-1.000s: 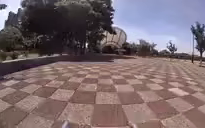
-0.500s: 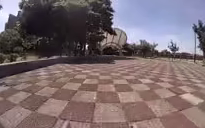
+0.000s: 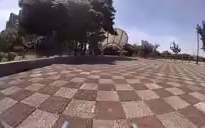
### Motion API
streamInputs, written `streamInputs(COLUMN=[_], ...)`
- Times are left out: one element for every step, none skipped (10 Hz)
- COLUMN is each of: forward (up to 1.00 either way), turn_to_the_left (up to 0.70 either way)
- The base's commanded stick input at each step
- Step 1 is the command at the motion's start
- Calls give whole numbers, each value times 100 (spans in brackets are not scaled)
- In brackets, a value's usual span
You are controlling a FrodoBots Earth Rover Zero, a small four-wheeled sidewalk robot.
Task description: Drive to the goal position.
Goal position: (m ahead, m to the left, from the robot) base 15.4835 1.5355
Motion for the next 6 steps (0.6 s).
streamInputs(forward=[70, 70, 70, 70, 70, 70], turn_to_the_left=[0, 0, 0, 0, 0, 0])
